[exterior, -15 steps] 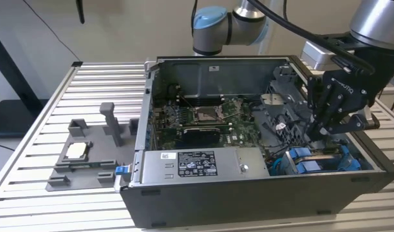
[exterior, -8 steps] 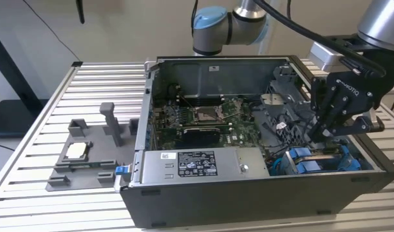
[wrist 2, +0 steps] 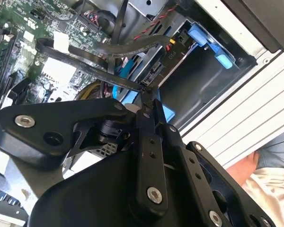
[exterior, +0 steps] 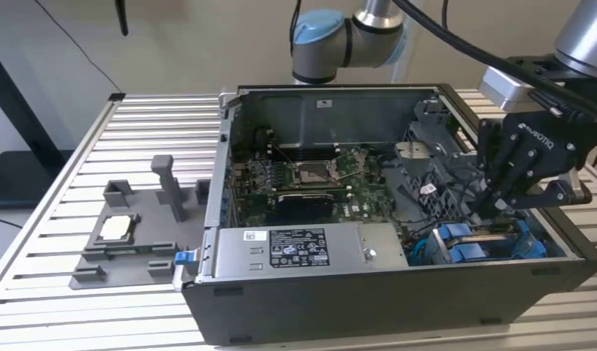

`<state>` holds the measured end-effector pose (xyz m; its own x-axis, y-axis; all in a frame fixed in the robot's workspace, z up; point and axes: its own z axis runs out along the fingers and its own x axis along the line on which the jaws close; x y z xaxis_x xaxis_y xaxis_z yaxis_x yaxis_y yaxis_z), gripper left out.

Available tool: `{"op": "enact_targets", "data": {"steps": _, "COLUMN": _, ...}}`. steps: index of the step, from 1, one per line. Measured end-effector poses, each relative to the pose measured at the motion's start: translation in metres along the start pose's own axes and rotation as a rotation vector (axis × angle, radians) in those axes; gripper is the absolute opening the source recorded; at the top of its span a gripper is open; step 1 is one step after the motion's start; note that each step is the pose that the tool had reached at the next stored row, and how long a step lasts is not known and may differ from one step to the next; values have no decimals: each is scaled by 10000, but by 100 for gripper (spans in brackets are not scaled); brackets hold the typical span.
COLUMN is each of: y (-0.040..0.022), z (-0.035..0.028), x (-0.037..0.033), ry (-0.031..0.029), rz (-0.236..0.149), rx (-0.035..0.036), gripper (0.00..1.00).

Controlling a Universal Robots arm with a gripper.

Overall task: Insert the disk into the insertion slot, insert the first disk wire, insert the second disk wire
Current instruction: 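Insert the second disk wire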

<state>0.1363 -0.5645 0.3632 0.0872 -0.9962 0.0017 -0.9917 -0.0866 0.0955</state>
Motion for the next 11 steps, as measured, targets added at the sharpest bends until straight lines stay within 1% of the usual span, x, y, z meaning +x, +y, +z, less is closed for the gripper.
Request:
{"op": "enact_targets", "data": {"steps": 3, "y": -44, "z": 2, "x": 23, "ry": -24, "rz": -2, "rx": -112, "gripper": 16}}
{"op": "enact_targets", "data": {"steps": 7, "y": -93, "z": 11, "x": 47, "ry": -75, "rz": -8, "rx": -215, "gripper": 16}}
{"op": "enact_targets", "data": {"steps": 9, "y": -113, "z": 22, "x": 55, "ry": -126, "rz": -13, "rx": -238, "gripper": 16}}
{"op": "enact_targets", "data": {"steps": 11, "y": -127, "z": 37, "x": 60, "ry": -210, "rz": -13, "rx": -237, "gripper": 16}}
